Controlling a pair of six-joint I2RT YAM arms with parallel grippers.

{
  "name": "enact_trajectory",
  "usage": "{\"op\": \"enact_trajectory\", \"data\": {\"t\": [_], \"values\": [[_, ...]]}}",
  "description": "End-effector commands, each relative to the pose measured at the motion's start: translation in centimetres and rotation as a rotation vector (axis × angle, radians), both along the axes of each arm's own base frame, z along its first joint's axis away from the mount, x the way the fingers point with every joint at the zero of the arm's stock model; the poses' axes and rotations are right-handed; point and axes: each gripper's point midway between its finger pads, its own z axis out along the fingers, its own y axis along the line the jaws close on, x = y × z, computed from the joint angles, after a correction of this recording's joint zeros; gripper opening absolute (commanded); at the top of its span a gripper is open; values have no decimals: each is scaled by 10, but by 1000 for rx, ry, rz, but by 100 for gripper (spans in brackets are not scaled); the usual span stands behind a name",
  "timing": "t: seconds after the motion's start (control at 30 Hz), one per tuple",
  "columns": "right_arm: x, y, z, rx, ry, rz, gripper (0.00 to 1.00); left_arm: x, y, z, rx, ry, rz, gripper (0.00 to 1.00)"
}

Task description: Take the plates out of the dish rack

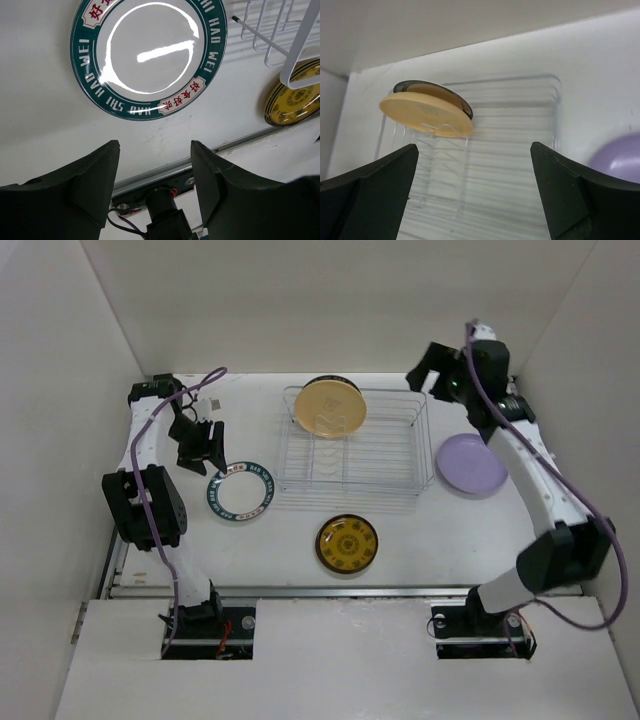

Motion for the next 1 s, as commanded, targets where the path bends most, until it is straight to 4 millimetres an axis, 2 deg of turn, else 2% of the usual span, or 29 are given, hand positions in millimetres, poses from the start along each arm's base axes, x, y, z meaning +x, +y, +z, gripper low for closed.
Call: {"op": "enact_trajectory", "data": {"t": [0.0, 0.03, 0.07, 0.1, 0.13, 0.17, 0.27, 0.33, 0.37, 0.4, 0.53, 0.7, 0.73, 0.77, 0.8, 0.83, 0.9, 0.97], "values": [[30, 64, -16, -309, -49, 340, 100, 1, -4, 10, -13, -1, 3, 56], [47, 82, -19, -346, -54, 385, 100, 1, -3, 9, -4, 0, 3, 56], [53, 96, -20, -382, -74, 426, 100, 1, -3, 9, -4, 0, 3, 56], [55, 119, -8, -431, -133, 486, 99, -2, 1, 8, 17, 14, 5, 56], [60, 129, -24, -459, -124, 509, 99, -3, 2, 8, 26, 15, 6, 56], [73, 141, -29, -479, -133, 529, 97, -3, 4, 8, 35, 17, 6, 56], [92, 166, -42, -554, -151, 569, 92, -5, 7, 4, 56, 29, 8, 56], [100, 173, -51, -570, -148, 573, 89, -5, 9, 4, 65, 30, 8, 56], [104, 175, -55, -570, -149, 572, 88, -5, 9, 1, 63, 45, 17, 56], [114, 177, -68, -579, -143, 557, 88, -5, 9, 1, 63, 46, 17, 56], [136, 177, -86, -565, -129, 475, 77, -4, 9, -6, 59, 74, 16, 56], [137, 177, -95, -589, -108, 430, 48, -4, 10, -9, 66, 88, 25, 56], [139, 168, -96, -609, -107, 382, 43, -4, 10, -9, 66, 88, 25, 56], [137, 163, -85, -620, -127, 357, 38, -4, 10, -9, 66, 88, 25, 56], [137, 158, -82, -639, -136, 339, 26, -4, 10, -9, 66, 88, 25, 56], [138, 149, -78, -654, -138, 295, 20, -4, 7, -9, 66, 87, 15, 56], [134, 141, -66, -690, -165, 275, 13, -1, 0, -4, 70, 65, -7, 56], [133, 136, -54, -698, -188, 252, 11, 1, -7, 3, 72, 49, -29, 56]]}}
